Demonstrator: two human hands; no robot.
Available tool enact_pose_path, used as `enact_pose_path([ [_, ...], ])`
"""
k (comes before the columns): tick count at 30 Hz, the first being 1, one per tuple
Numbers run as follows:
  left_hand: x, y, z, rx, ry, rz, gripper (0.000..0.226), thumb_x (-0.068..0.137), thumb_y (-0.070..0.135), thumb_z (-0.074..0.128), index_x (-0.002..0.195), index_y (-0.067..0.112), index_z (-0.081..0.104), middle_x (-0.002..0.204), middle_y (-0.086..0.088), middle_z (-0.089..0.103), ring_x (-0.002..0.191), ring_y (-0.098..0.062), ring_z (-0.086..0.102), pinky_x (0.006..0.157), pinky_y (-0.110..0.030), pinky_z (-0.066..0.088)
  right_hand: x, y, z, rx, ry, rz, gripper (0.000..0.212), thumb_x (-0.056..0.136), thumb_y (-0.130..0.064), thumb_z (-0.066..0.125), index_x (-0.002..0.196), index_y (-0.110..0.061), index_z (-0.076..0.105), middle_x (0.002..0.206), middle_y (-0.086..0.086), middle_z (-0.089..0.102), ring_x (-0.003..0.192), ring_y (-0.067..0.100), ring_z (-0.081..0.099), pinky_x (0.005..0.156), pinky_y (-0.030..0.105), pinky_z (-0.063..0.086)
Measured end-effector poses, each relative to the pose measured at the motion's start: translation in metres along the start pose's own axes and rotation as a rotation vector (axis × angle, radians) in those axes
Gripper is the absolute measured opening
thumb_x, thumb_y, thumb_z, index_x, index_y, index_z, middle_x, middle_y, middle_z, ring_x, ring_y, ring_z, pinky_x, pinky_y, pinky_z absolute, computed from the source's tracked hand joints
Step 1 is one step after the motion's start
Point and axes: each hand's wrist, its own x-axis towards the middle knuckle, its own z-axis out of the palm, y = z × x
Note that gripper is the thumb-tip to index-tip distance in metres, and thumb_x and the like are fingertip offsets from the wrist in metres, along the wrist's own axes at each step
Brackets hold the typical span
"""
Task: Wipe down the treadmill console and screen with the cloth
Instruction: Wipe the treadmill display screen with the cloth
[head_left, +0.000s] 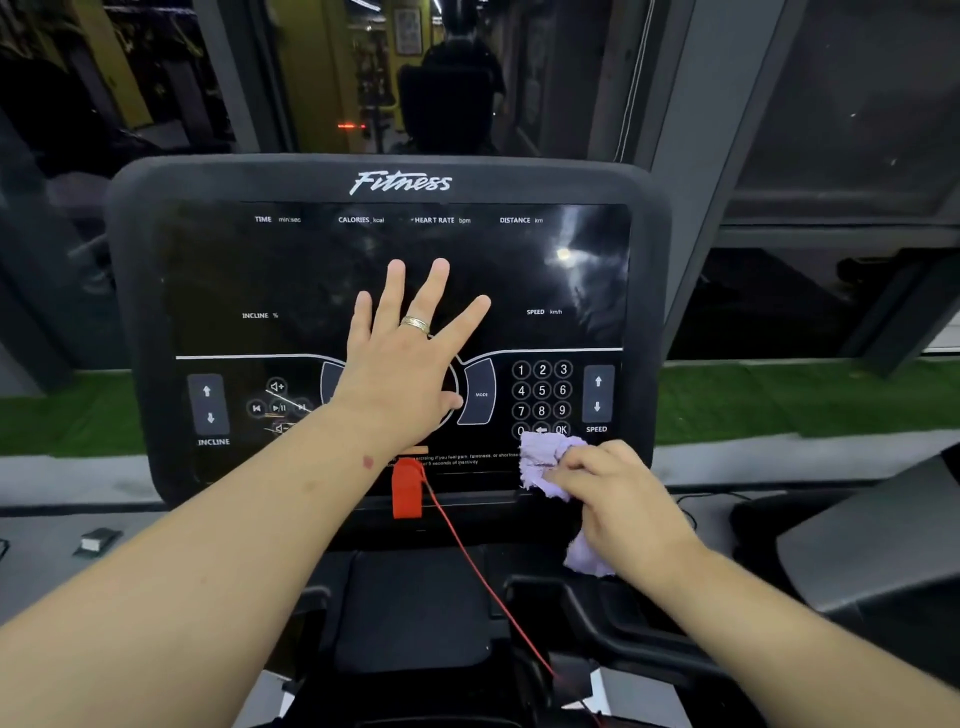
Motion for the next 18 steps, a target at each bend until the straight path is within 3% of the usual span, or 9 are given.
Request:
enact_pose_path([
  [3, 0.0, 0.001, -0.001, -0.006, -0.002, -0.003, 0.116, 0.077, 0.053, 0.081, 0.158, 0.048, -0.002, 0.168, 0.0, -0.019, 0.152, -0.039, -0.02, 0.123, -0.062, 0.003, 0.007, 0.037, -0.026, -0.075, 0.044, -0.115, 0.05, 0.069, -0.009, 0.04, 0.096, -0.023, 0.081, 0.095, -0.009, 0.068, 0.08, 0.027, 0.055, 0.073, 0.034, 0.053],
  [7, 0.0, 0.002, -0.001, -0.016, 0.007, -0.008, 0.116, 0.076, 0.051, 0.083, 0.158, 0.048, 0.0, 0.169, -0.001, -0.017, 0.153, -0.04, -0.02, 0.122, -0.062, 0.003, -0.008, 0.037, -0.007, -0.048, 0.201, 0.084, 0.045, 0.071, -0.009, 0.043, 0.095, -0.016, 0.081, 0.095, -0.001, 0.069, 0.078, 0.031, 0.056, 0.071, 0.037, 0.054],
  [12, 0.0, 0.002, 0.0, -0.009, 0.01, -0.004, 0.117, 0.075, 0.051, 0.083, 0.158, 0.047, 0.001, 0.169, -0.001, -0.016, 0.153, -0.041, -0.018, 0.122, -0.062, 0.004, -0.013, 0.044, -0.014, -0.058, 0.194, -0.089, 0.038, 0.083, -0.014, 0.049, 0.103, -0.016, 0.081, 0.101, 0.001, 0.071, 0.081, 0.031, 0.061, 0.072, 0.033, 0.056],
  [15, 0.0, 0.003, 0.0, -0.007, 0.01, -0.01, 0.117, 0.075, 0.051, 0.084, 0.159, 0.047, 0.002, 0.169, -0.003, -0.015, 0.153, -0.041, -0.017, 0.122, -0.063, 0.005, 0.001, 0.051, -0.021, -0.012, 0.347, 0.108, 0.039, 0.086, -0.013, 0.045, 0.1, -0.011, 0.081, 0.096, 0.004, 0.072, 0.081, 0.035, 0.06, 0.069, 0.038, 0.056],
  [18, 0.0, 0.003, 0.0, -0.006, 0.005, -0.009, 0.117, 0.075, 0.051, 0.083, 0.159, 0.047, 0.002, 0.169, -0.003, -0.016, 0.153, -0.041, -0.017, 0.122, -0.063, 0.005, -0.027, 0.027, 0.01, -0.026, 0.273, 0.135, 0.038, 0.081, -0.011, 0.05, 0.102, -0.017, 0.081, 0.096, -0.001, 0.068, 0.079, 0.031, 0.057, 0.059, 0.039, 0.055],
])
